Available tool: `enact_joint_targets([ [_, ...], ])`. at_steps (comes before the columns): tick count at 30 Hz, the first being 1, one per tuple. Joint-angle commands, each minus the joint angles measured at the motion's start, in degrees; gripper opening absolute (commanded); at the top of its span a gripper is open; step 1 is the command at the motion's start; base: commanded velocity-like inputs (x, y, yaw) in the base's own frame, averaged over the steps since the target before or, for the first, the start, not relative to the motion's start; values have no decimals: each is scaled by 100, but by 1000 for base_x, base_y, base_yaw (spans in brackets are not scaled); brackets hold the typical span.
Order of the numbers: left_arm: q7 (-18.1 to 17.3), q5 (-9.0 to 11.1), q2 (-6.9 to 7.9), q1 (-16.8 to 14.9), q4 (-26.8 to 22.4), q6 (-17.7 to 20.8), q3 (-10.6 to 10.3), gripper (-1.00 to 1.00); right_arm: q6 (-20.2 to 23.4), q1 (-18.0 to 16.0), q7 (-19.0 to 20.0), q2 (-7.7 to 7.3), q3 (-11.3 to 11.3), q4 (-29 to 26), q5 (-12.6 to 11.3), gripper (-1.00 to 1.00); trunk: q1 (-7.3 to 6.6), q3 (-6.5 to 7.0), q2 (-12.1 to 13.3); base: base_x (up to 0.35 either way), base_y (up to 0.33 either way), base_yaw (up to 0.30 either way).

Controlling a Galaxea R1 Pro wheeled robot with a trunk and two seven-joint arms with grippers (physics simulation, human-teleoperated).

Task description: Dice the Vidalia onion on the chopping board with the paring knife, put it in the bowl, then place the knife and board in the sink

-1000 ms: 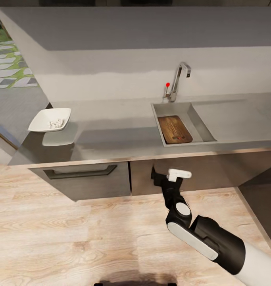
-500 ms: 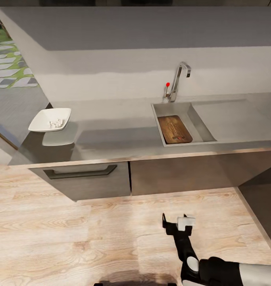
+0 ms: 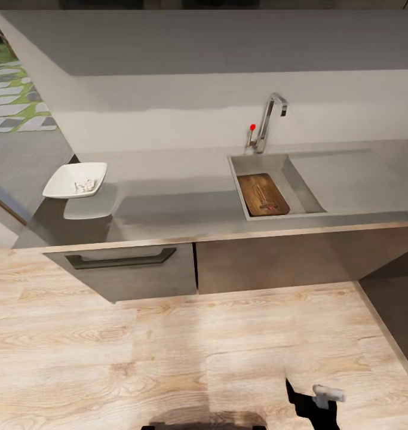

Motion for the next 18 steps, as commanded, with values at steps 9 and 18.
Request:
enact_joint_targets([
  [9,84,55,2,-989,895,820,-33,100,-24,772,242,989,47,1074,-324,100,4,-8,-11,0,0,0],
  [18,83,52,2,-1003,1329,119,-39,100,-24,791,222,1027,39,1137,-347,100,4,27,-11,0,0,0],
])
